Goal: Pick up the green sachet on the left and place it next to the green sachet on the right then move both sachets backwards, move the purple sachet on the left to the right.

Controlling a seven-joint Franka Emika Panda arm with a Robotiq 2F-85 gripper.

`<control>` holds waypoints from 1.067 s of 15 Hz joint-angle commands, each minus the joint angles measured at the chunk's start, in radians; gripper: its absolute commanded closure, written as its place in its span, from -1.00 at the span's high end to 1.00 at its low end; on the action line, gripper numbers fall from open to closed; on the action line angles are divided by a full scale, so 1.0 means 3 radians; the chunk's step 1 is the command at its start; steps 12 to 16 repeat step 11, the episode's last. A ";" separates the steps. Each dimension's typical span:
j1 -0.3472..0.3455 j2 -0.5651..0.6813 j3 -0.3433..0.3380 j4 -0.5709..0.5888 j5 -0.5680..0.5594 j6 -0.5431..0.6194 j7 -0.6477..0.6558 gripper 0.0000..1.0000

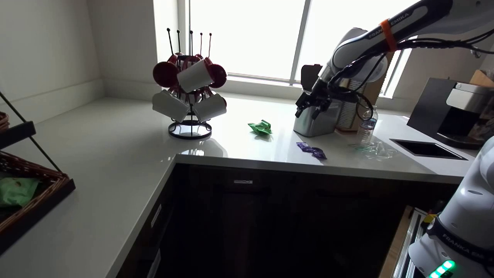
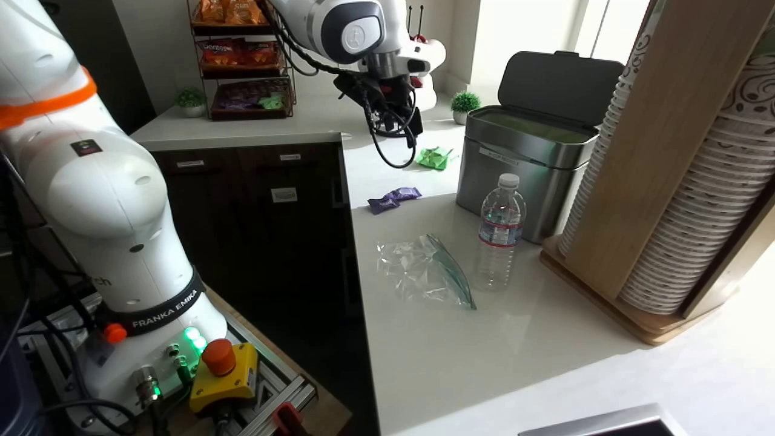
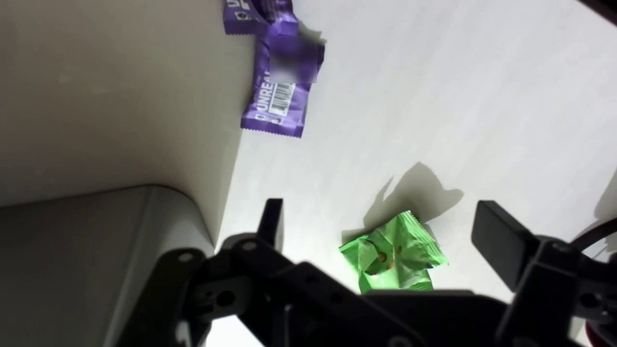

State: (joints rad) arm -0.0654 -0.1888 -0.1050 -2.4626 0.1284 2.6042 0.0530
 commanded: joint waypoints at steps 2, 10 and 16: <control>0.0018 -0.0166 0.0035 -0.0080 0.0004 0.0054 -0.0121 1.00; 0.0009 -0.0181 0.0089 0.0012 -0.0038 -0.0004 -0.0082 1.00; 0.0011 -0.0192 0.0096 0.0012 -0.0042 -0.0004 -0.0082 1.00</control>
